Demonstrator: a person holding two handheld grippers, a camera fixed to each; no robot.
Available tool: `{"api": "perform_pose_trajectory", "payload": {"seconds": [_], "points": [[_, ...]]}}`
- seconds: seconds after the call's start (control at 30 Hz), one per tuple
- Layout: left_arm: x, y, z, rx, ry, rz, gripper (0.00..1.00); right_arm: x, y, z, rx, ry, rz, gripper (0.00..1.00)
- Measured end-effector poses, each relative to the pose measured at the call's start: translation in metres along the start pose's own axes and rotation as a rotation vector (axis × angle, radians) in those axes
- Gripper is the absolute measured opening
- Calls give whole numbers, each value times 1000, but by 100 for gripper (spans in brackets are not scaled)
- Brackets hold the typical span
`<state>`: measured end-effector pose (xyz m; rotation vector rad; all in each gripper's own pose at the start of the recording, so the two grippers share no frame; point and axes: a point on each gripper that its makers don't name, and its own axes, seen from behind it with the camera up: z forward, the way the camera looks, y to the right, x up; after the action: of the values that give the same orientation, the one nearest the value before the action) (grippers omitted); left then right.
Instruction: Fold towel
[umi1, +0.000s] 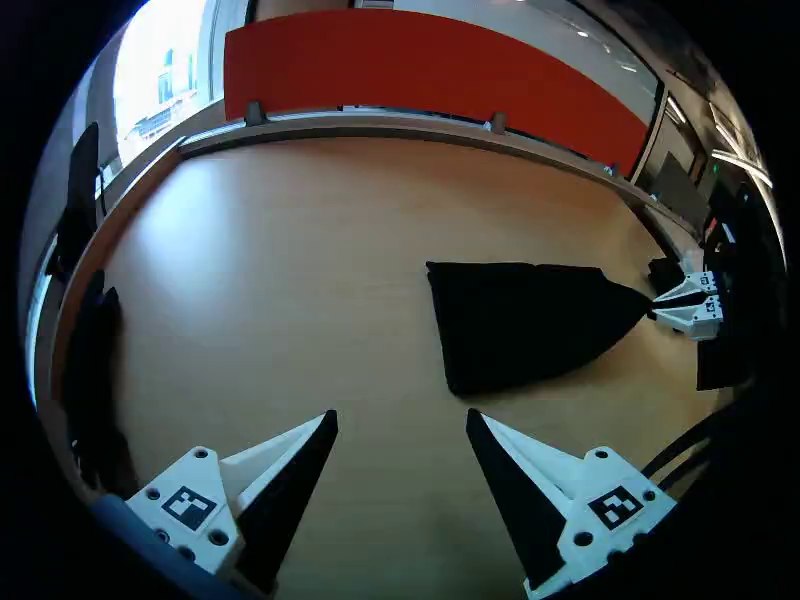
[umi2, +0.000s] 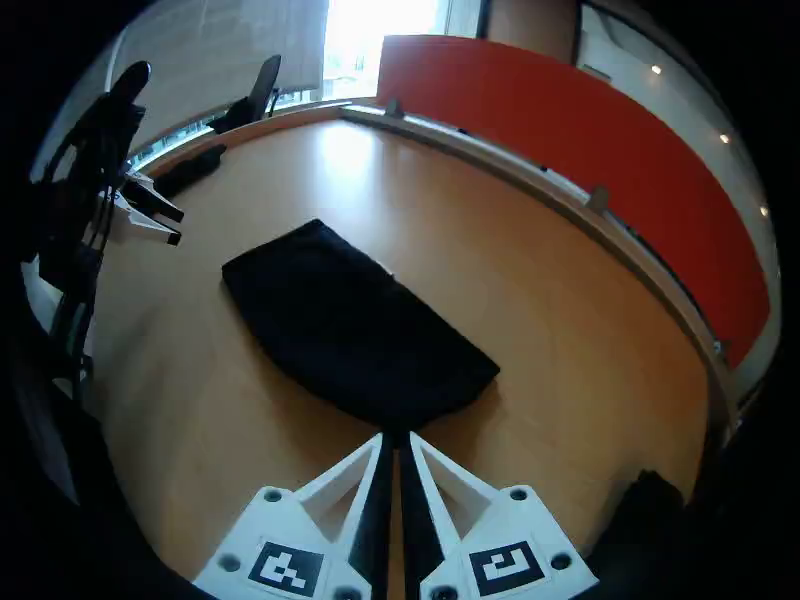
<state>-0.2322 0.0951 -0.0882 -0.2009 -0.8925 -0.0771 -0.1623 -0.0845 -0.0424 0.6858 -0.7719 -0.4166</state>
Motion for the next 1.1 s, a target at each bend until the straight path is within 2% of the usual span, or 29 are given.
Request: {"api": "perform_pose_trajectory", "payload": {"seconds": [0.4, 0.7, 0.9, 1.1], "points": [[1, 2, -3, -1, 6, -1, 96, 57, 20, -35, -56, 84, -95, 4], [3, 4, -5, -2, 12, -3, 96, 74, 33, -57, -90, 115, -130, 4], [3, 5, -6, -2, 14, -4, 96, 74, 35, -60, -94, 118, -134, 4], [3, 7, -6, -3, 15, -2, 95, 74, 28, -56, -79, 119, -139, 4]]}}
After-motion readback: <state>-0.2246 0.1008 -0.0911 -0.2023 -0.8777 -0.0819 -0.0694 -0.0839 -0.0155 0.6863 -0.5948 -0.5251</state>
